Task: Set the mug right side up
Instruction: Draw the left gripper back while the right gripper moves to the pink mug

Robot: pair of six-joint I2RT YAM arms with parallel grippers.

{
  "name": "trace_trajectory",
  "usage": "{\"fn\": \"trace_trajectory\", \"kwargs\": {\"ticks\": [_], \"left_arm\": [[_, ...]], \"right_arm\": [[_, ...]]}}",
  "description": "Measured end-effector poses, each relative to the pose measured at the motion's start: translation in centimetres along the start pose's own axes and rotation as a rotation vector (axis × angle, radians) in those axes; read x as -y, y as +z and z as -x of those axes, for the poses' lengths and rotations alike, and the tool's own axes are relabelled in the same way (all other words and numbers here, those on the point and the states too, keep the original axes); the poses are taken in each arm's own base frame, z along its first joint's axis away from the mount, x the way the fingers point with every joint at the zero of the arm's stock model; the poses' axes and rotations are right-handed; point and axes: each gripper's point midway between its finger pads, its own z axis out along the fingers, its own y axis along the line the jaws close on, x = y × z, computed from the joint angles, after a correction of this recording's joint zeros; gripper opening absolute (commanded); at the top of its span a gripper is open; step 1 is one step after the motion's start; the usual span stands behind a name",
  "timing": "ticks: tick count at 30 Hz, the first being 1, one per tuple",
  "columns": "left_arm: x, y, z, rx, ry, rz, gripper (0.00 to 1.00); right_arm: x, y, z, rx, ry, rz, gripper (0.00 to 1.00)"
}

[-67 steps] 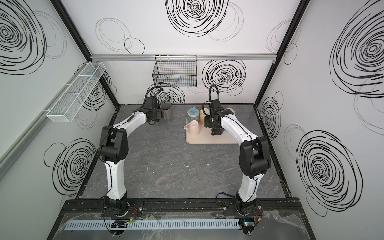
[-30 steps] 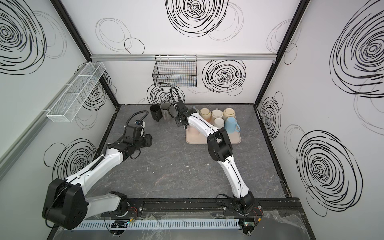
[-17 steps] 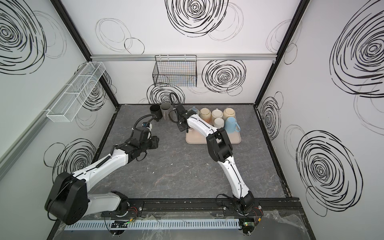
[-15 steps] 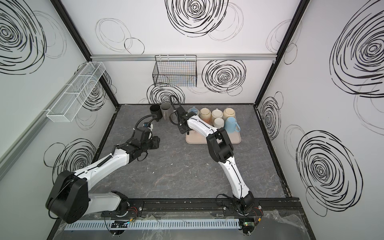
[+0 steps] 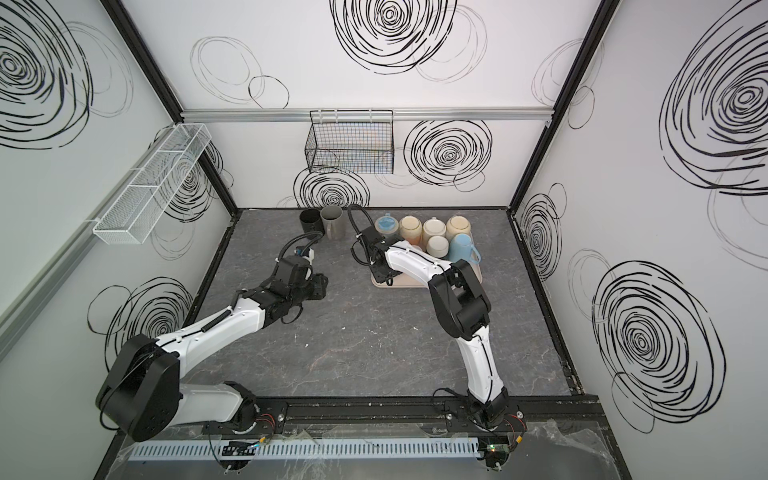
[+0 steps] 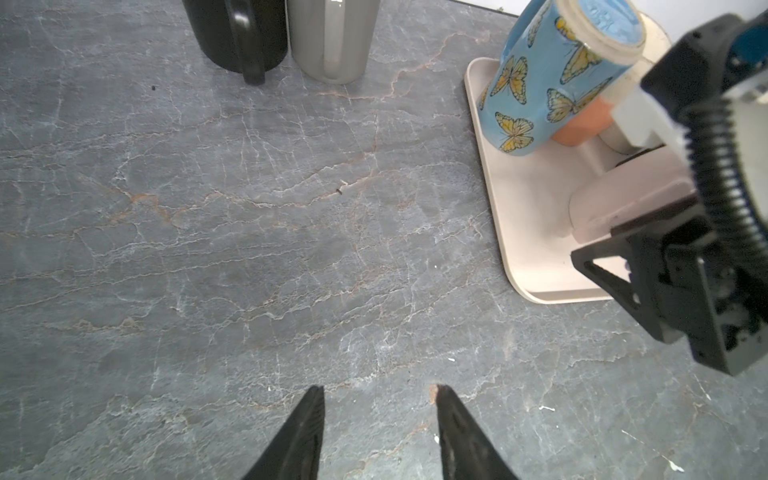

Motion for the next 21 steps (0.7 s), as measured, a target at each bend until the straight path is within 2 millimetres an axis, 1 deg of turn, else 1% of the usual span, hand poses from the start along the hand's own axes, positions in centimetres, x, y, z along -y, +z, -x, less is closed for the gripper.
{"fn": "trace_trajectory", "kwargs": {"ticks": [2, 6, 8, 10, 12, 15, 18, 20, 21], "left_arm": [[0.2, 0.0, 0.0, 0.003, 0.0, -0.005, 0.48], [0.7, 0.3, -0.2, 0.004, 0.003, -0.014, 0.48], [1.0, 0.5, -0.4, 0.002, 0.006, -0.02, 0.48], [1.3, 0.7, -0.6, -0.004, 0.01, -0.025, 0.48], [1.5, 1.1, -0.9, -0.01, 0.015, -0.028, 0.48], [1.7, 1.7, -1.7, -0.031, 0.022, -0.028, 0.48], [2.1, 1.9, -2.2, -0.045, 0.027, -0.031, 0.48], [2.3, 1.9, -2.2, -0.044, 0.026, -0.036, 0.48], [2.4, 1.9, -2.2, -0.041, 0.025, -0.038, 0.48]], "right_arm": [[0.9, -0.4, -1.0, -0.007, 0.013, -0.034, 0.47], [2.6, -1.3, -2.4, -0.011, 0.041, -0.088, 0.47], [3.2, -1.8, -2.5, -0.004, 0.059, -0.102, 0.47], [3.6, -2.4, -2.3, 0.012, 0.071, -0.109, 0.47], [3.8, -3.0, -1.9, 0.027, 0.077, -0.114, 0.42], [3.7, -3.8, -0.2, 0.061, 0.079, -0.107, 0.35], [3.5, -4.4, 2.7, 0.11, 0.077, -0.102, 0.35], [3.2, -4.3, 4.6, 0.138, 0.07, -0.102, 0.35], [3.0, -4.1, 5.2, 0.143, 0.064, -0.102, 0.35]]}}
